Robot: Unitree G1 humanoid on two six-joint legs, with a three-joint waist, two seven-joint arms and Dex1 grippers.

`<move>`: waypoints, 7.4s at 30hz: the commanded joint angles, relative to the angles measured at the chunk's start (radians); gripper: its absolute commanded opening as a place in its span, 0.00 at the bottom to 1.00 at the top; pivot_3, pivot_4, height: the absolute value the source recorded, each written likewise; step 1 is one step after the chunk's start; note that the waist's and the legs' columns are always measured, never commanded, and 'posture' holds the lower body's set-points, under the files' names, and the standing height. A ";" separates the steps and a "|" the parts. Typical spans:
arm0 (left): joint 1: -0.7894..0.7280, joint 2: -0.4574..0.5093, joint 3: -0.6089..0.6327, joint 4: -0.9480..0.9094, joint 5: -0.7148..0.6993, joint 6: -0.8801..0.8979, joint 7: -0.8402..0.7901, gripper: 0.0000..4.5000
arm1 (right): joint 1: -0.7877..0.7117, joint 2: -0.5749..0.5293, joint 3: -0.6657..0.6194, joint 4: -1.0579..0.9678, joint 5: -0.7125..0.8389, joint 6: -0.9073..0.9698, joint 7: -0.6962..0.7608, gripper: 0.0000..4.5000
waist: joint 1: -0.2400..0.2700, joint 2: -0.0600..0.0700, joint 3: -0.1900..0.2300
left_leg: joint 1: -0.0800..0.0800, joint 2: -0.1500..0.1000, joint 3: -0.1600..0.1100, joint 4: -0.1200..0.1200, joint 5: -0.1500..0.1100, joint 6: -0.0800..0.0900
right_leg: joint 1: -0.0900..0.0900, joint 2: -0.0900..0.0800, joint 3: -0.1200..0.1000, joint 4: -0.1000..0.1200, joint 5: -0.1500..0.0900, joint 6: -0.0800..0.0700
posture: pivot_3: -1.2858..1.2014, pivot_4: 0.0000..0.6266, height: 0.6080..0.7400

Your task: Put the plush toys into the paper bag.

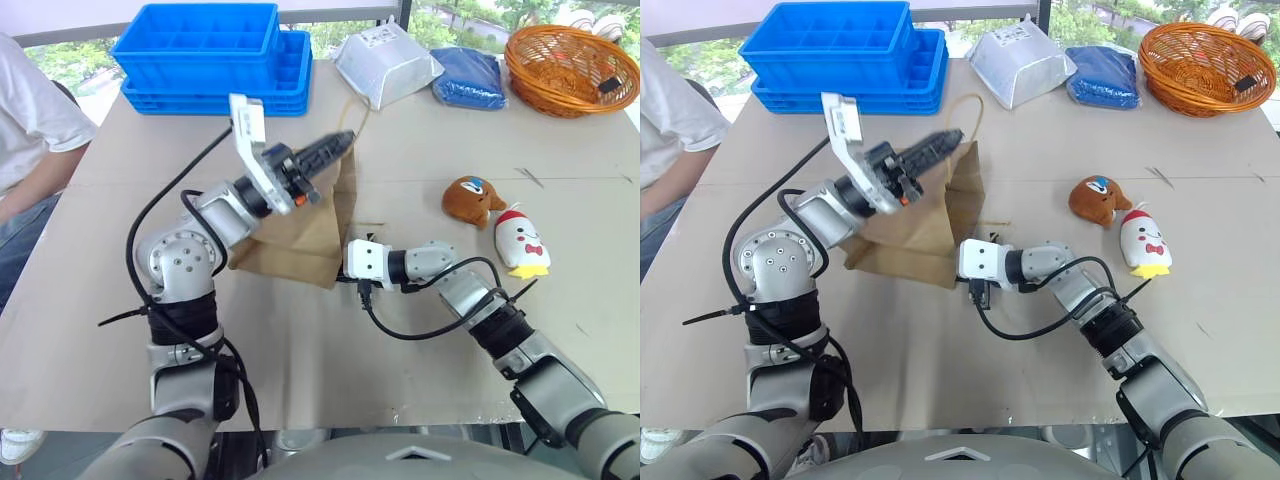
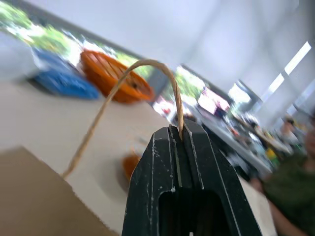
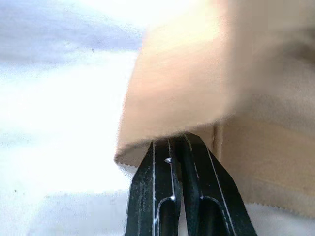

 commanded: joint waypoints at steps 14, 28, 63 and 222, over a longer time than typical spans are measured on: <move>0.107 0.167 -0.019 -0.167 -0.034 -0.146 -0.239 0.00 | 0.085 -0.003 -0.206 -0.188 0.009 0.266 -0.197 0.02 | 0.001 0.000 0.000 | 0.000 -0.002 -0.002 -0.001 0.002 -0.004 | 0.000 0.001 0.001 0.002 0.000 -0.001 | 0.52 0.24 1.00; -0.002 0.196 -0.130 0.161 0.179 -0.412 -0.617 0.00 | 0.293 -0.091 -0.539 -0.988 0.314 0.954 -0.273 0.15 | 0.007 0.000 0.000 | -0.004 -0.002 -0.001 -0.002 0.001 -0.002 | -0.003 0.001 -0.002 0.001 0.000 0.000 | 0.52 0.24 1.00; 0.058 0.150 -0.125 0.036 0.230 -0.503 -0.555 0.00 | 0.112 -0.459 -0.662 -0.442 0.345 0.644 -0.146 0.00 | 0.020 -0.001 0.003 | -0.009 0.002 -0.002 -0.002 -0.002 0.004 | -0.001 0.000 -0.003 -0.011 0.001 0.002 | 0.52 0.24 1.00; 0.010 0.019 -0.006 0.080 0.057 -0.474 -0.274 0.00 | -0.314 0.048 -1.298 -0.640 1.471 1.643 -0.899 0.01 | 0.004 0.002 0.000 | -0.019 -0.004 -0.001 0.003 -0.001 0.003 | -0.015 -0.006 -0.010 0.003 0.005 0.005 | 0.52 0.24 1.00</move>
